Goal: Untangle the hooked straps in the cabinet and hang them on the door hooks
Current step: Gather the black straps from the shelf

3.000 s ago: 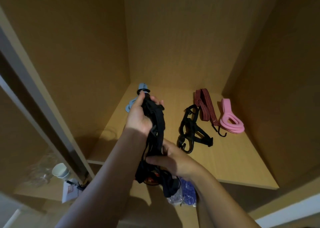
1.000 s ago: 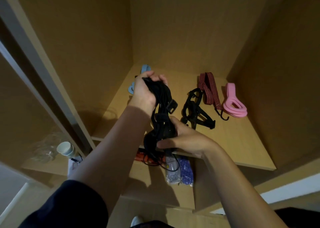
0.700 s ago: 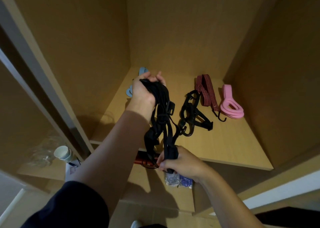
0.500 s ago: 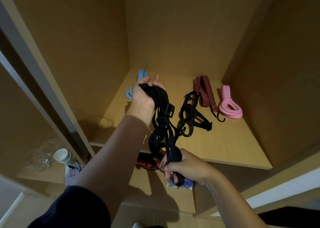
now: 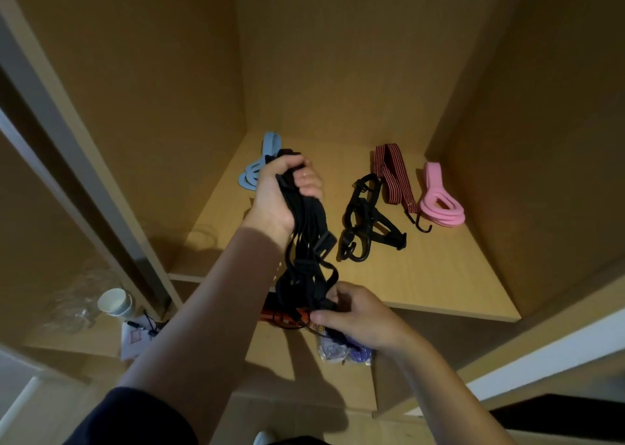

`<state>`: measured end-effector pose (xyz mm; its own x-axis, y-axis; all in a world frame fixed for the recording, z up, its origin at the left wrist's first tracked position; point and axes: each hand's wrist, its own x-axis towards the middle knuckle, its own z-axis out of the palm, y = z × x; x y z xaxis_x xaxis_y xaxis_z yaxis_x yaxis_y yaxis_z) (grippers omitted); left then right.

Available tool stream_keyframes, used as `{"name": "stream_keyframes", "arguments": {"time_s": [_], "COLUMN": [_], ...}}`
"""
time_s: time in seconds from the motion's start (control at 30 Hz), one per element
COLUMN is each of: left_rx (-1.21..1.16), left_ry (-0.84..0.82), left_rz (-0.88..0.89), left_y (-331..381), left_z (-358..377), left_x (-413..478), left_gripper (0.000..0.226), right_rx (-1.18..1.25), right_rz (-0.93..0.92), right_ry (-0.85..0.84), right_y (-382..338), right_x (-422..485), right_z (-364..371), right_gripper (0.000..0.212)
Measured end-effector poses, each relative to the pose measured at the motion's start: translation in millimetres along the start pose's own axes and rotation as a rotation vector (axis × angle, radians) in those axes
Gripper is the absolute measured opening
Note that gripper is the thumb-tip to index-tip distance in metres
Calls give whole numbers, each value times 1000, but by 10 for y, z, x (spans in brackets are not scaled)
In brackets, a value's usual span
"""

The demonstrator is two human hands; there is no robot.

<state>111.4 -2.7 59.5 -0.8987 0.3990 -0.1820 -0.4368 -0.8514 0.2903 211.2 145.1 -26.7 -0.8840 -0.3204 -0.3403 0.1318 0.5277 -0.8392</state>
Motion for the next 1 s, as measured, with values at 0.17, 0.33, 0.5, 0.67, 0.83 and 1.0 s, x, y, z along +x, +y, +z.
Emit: {"name": "stream_keyframes", "arguments": {"time_s": [0.17,0.33,0.5,0.67,0.83,1.0], "left_rx": [246,620,939,1020,941,995], "left_ry": [-28,140,249,287,327,407], "left_rz": [-63,-23,25,-1,-3,100], "left_y": [-51,-187,-313,-376,-423,-383], "left_z": [-146,-264,-401,-490,-557,-626], "left_x": [-73,-166,-200,-215,-191,-160], "left_gripper": [38,33,26,16,11,13], "right_rx": [71,161,63,-102,-199,-139], "right_rz": [-116,-82,-110,-69,-29,-147], "right_ry": [-30,242,407,594,555,610], "right_y": [-323,-345,-225,-140,-106,-350], "right_x": [24,238,385,469,487,272], "right_z": [-314,-418,-404,-317,-293,-430], "right_gripper": [11,14,6,27,25,24]}}
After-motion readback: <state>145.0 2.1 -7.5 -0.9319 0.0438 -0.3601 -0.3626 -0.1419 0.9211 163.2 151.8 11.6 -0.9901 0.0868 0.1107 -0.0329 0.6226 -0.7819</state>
